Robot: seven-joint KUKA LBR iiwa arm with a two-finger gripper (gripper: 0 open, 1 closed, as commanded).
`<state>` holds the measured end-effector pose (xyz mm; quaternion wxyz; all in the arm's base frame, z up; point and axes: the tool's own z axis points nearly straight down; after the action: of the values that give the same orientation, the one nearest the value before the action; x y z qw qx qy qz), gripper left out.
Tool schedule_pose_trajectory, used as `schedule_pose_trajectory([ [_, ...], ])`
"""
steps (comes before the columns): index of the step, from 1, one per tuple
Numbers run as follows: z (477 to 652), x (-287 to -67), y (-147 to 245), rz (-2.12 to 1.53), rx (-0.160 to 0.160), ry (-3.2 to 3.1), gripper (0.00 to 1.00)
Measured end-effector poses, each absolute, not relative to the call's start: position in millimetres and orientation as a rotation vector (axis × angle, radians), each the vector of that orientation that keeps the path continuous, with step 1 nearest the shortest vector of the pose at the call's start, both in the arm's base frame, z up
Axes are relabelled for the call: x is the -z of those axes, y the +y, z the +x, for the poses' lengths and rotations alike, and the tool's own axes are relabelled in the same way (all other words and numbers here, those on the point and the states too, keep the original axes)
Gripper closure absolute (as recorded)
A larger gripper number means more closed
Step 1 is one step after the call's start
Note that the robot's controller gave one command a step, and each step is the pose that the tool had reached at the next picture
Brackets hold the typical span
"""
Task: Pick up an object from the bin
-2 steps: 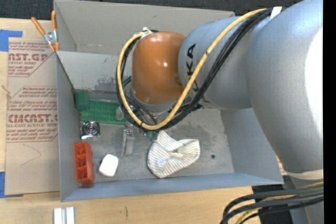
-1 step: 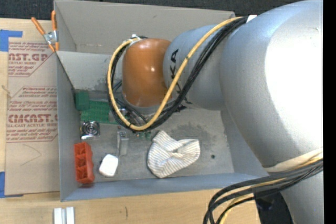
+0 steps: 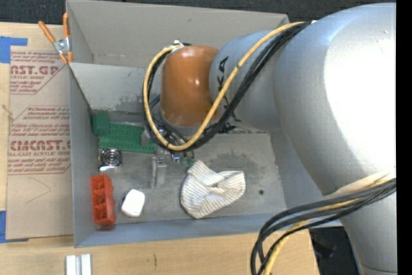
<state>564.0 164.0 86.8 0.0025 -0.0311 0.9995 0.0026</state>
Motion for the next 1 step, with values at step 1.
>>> schedule_pose_trajectory([
  [1, 567.9, -83.5, 122.7, -0.288, -0.005, 3.122, 0.0],
])
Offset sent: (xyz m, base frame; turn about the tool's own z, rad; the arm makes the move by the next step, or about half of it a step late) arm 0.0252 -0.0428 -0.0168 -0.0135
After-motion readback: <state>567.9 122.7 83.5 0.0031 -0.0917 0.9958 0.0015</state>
